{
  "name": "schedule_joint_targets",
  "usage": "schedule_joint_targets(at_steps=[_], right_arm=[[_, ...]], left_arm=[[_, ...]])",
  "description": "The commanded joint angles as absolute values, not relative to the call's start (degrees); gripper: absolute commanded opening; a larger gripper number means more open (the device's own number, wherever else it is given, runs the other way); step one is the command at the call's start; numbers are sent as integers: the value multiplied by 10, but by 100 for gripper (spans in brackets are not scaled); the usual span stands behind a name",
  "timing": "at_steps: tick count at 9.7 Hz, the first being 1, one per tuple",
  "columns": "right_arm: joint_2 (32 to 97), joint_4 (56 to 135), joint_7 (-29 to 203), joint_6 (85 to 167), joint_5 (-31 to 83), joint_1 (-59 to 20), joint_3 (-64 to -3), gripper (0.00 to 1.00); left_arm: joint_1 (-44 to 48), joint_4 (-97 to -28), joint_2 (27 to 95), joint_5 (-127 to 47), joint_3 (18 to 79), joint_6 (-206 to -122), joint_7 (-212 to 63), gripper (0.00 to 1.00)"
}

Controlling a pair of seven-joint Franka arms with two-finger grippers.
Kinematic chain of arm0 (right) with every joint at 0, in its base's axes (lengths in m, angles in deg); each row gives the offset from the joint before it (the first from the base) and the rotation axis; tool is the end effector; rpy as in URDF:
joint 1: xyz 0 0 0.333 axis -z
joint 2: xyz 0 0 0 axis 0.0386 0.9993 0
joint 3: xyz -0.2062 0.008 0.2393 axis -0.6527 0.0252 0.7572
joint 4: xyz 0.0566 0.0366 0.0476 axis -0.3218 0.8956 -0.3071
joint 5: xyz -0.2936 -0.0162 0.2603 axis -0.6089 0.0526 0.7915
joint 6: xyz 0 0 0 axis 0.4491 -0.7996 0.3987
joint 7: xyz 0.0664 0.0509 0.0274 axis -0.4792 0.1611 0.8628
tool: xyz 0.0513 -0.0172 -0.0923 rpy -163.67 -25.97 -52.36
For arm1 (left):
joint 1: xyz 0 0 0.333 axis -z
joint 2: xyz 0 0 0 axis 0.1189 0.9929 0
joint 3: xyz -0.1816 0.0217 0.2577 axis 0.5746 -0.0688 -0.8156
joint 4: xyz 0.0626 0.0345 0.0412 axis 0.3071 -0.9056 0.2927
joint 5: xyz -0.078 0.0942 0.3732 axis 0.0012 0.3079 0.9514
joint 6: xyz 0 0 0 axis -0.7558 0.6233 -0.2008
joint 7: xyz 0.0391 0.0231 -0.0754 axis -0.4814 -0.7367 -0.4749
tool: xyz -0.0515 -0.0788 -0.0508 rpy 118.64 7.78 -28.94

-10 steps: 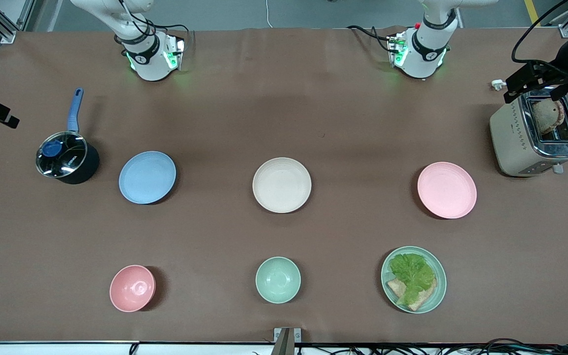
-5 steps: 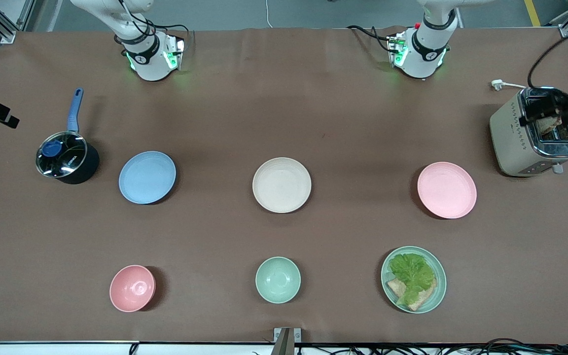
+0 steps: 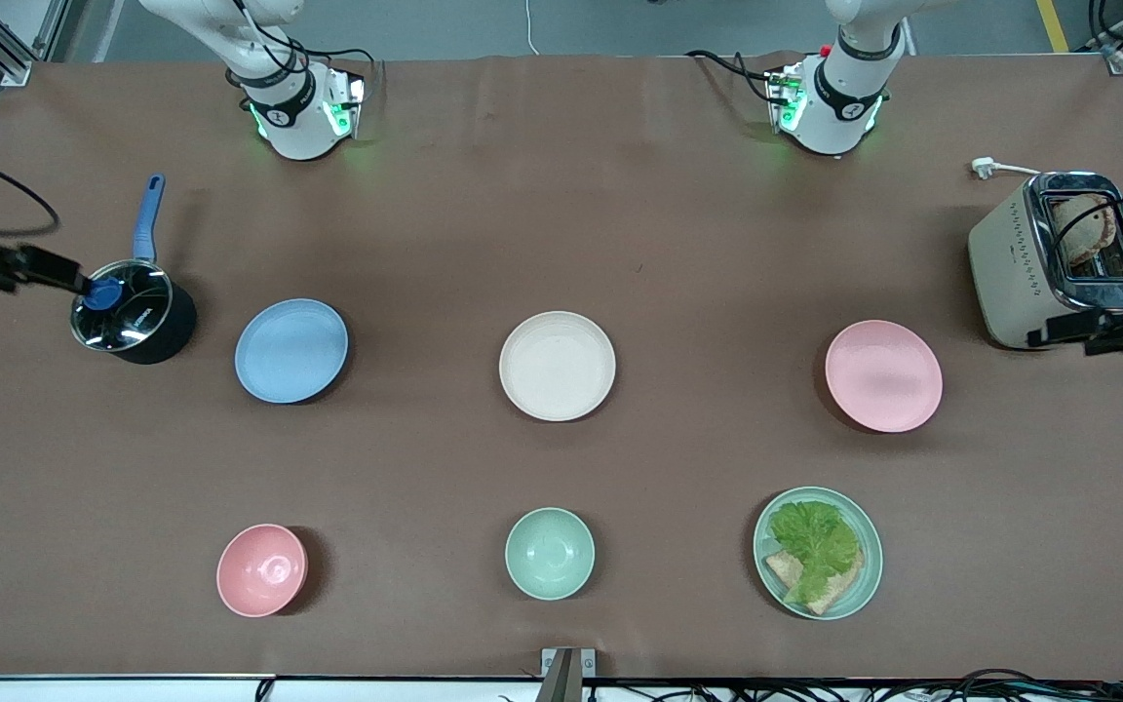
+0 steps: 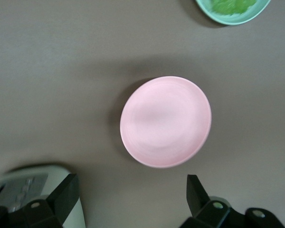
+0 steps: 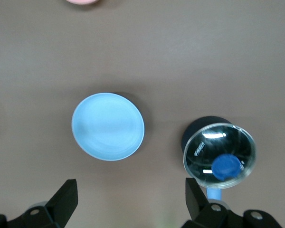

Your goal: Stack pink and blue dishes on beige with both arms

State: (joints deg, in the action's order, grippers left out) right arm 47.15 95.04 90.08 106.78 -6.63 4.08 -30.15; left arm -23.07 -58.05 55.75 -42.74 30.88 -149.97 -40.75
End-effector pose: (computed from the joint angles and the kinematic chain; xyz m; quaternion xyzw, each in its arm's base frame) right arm 0.5751 -0.0773 0.4996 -0.9966 0.0095 0.0705 0.0422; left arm 0.6127 0.1556 0.3863 0.9869 -0.0658 -0.0688 0.1306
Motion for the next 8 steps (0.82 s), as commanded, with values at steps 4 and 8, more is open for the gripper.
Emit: schedule_joint_targets(at_steps=[4, 8], right_arm=[[523, 1163, 1091, 1345, 37, 53, -323, 100], [602, 1187, 1226, 1411, 160, 53, -325, 100]], left_arm=[[-230, -584, 695, -447, 314, -1596, -315, 97], [-229, -581, 745, -447, 316, -1620, -282, 62]])
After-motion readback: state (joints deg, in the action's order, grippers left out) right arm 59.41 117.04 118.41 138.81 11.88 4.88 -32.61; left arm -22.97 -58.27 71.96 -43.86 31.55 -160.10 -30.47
